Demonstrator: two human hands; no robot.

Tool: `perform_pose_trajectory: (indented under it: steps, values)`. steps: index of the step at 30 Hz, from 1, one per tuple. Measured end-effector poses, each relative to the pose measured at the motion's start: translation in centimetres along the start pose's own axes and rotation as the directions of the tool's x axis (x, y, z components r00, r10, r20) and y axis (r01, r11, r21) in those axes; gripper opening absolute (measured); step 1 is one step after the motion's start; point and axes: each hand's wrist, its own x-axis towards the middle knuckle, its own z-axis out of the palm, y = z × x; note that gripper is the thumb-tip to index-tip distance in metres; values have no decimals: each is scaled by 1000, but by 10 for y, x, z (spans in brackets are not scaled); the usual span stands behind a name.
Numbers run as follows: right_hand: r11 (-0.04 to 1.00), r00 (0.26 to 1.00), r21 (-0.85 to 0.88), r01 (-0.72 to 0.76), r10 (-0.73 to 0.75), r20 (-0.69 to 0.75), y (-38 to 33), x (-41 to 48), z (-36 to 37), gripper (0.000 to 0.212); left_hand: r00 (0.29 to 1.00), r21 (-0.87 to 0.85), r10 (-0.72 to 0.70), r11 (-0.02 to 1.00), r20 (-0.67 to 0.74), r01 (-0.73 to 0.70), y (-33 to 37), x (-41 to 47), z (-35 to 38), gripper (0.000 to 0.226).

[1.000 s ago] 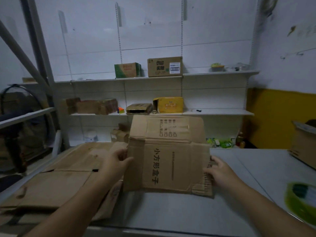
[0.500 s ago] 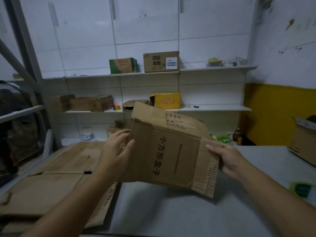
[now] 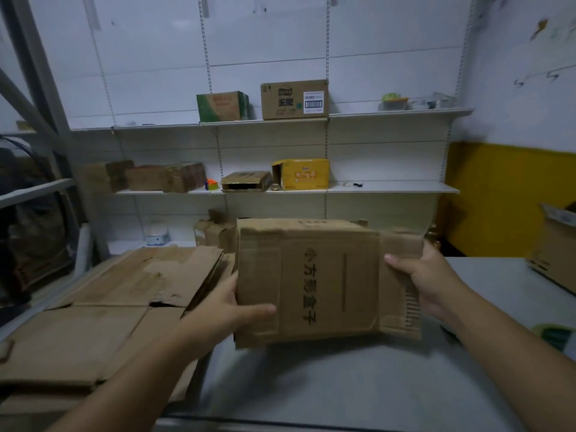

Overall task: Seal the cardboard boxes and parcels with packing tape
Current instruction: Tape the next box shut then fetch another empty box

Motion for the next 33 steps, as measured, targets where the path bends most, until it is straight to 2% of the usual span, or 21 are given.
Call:
perform_pose_trajectory:
  steps: [3,7,11,13,16,18,22,25,27,29,31,33]
  values:
    - [990,993,-83,-116,118,13,21,-2,-5,30,993,80,-116,990,-14,117,-30,3,6,40]
    - [996,997,-56,-70,70,10,26,-3,-8,30,975,-86,-192,979,-108,183,-44,4,8,47]
    - [994,1000,-108,14,-17,-24,28,-5,-5,24,978,-125,-164,981,-128,148,-44,4,13,45]
    - [957,991,-273,98,-120,-67,26,-8,-4,34,983,-132,-131,985,-125,115,-43,1,18,38]
    - [837,960,-527,144,-247,-130,20,-11,-5,71,989,-44,-46,998,-138,41,-40,-3,30,30]
    - [747,934,-639,186,-337,-122,12,-14,-5,78,987,-26,10,1000,-160,-15,-33,-4,39,30]
    - [509,884,-811,289,-468,22,-1,-27,2,75,979,-37,62,997,-193,-71,-21,-3,48,35]
    - [363,814,-827,429,-552,180,2,-45,12,72,982,-55,70,995,-176,-81,-16,-4,57,56]
    - [352,783,-761,545,-539,311,6,-59,21,73,987,-82,62,994,-149,-75,-14,-2,66,64]
    - [358,771,-707,610,-474,425,5,-67,31,82,990,-72,80,993,-114,-88,-13,-1,79,58]
    - [404,812,-707,581,-348,468,-1,-67,40,89,996,19,88,996,-33,-88,-12,-1,95,51]
    - [434,842,-722,538,-248,479,-3,-62,45,89,996,129,69,989,50,-75,-15,-3,110,55]
